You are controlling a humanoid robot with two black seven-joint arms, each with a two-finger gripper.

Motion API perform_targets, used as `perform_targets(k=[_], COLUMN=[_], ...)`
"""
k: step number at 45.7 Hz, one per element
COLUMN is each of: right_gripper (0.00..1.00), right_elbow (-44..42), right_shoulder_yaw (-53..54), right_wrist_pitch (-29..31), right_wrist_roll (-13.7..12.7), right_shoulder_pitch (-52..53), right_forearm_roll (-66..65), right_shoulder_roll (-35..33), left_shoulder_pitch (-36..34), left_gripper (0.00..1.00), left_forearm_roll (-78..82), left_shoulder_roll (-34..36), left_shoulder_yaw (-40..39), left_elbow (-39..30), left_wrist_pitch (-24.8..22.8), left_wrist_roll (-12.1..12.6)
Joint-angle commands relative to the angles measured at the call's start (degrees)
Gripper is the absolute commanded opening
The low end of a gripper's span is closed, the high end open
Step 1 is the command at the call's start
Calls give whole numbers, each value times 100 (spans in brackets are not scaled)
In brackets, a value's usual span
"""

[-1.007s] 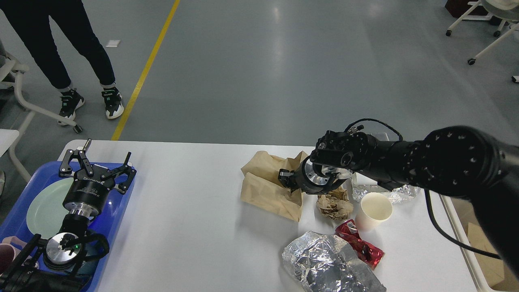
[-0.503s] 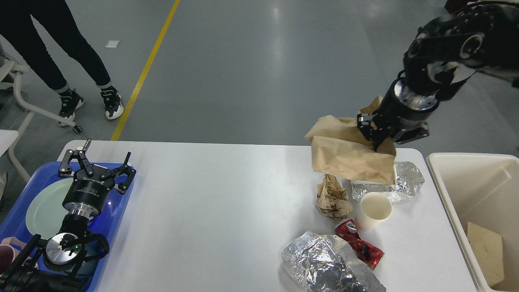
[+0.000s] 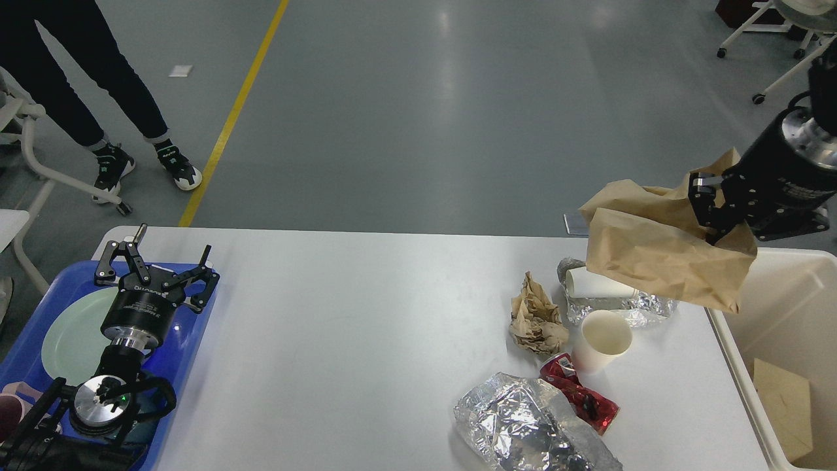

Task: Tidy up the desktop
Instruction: 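Lift the crumpled tan paper and drop it into the white bin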

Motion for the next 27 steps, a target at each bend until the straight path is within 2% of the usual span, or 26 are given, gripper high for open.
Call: perform_targets(k=[1, 8, 12, 17, 22, 27], right_gripper=[0, 0, 0, 0, 0, 0], right_elbow=[105, 35, -175, -921, -1879, -2767], right_shoulder_yaw=[-235, -411, -482, -411, -210, 431], right_wrist_pitch=[-43, -526, -869, -1080, -1221, -1554], right_wrist_roll=[37, 19, 2, -34, -34, -34], right_shoulder_pitch=[152, -59, -471, -1209, -2210, -3572], right_forearm_roll=[-31, -180, -321, -470, -462, -426], right_shoulder_roll=[-131, -693, -1369, -2266, -2715, -3084], left_shoulder_pitch=[2, 2, 2, 2, 2, 2], left_gripper=[97, 97, 97, 97, 97, 97], left_forearm_roll=[-2, 7, 7, -2, 7, -2], left_shoulder_roll=[-3, -3, -3, -3, -3, -3], left_shoulder_yaw=[0, 0, 0, 0, 0, 0], left_elbow=[0, 0, 0, 0, 0, 0], left_wrist_pitch=[-1, -1, -1, -1, -1, 7], left_wrist_roll=[-3, 6, -3, 6, 6, 6])
